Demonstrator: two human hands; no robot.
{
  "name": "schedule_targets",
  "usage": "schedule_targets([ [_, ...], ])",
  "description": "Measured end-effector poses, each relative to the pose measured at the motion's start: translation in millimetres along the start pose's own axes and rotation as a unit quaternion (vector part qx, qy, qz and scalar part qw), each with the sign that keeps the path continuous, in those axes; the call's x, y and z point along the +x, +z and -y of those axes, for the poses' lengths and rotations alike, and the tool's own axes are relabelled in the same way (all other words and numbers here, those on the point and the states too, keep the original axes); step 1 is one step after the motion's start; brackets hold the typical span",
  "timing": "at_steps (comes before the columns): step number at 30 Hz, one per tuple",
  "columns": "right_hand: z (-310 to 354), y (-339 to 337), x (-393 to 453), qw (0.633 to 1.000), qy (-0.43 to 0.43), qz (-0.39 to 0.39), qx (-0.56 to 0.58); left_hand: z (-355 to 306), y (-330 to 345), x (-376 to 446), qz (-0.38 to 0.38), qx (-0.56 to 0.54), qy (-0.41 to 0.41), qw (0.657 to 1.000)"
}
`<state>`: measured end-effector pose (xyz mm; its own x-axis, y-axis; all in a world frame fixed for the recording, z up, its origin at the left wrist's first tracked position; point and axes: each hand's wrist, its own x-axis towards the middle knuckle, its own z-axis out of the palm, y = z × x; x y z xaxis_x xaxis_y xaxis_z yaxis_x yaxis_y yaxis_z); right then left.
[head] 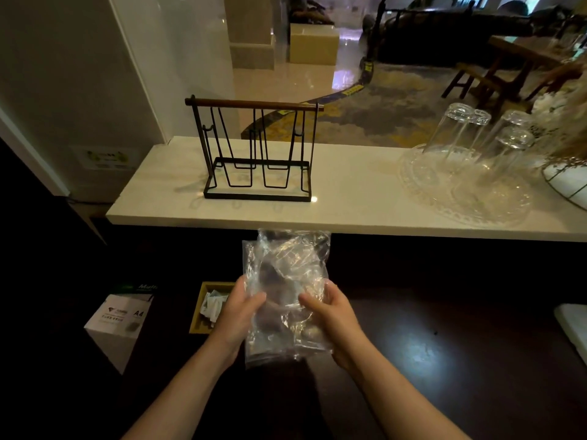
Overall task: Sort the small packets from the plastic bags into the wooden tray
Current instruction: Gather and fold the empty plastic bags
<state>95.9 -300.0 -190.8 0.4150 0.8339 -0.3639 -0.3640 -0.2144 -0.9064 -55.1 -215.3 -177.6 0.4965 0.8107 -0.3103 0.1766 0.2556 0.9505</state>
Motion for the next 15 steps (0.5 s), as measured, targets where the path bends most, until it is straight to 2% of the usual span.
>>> schedule_targets([
  [3,7.9,-11.6,0.6,0.999,0.005,0.047,0.019,-0.2,-5.1,-1.3,0.025,-0.014,0.001,1.000],
  [6,14.0,-18.6,1.0,0.996,-0.014,0.084,0.026,-5.6,-11.5,-2.8,0.070,-0.135,-0.029,0.988],
  [9,20.9,-20.2,0.6,0.995,-0.031,0.093,0.034,-8.7,-13.1,-4.8,0.077,-0.230,-0.075,0.967],
  [12,23.4,-22.6,3.9,0.993,-0.073,0.084,-0.037,-9.8,-8.1,-8.7,0.093,-0.231,-0.095,0.964],
  [15,19.9,-26.8,9.2,0.978,-0.139,0.036,-0.151,-4.6,-9.5,-5.6,0.076,-0.269,-0.148,0.949],
])
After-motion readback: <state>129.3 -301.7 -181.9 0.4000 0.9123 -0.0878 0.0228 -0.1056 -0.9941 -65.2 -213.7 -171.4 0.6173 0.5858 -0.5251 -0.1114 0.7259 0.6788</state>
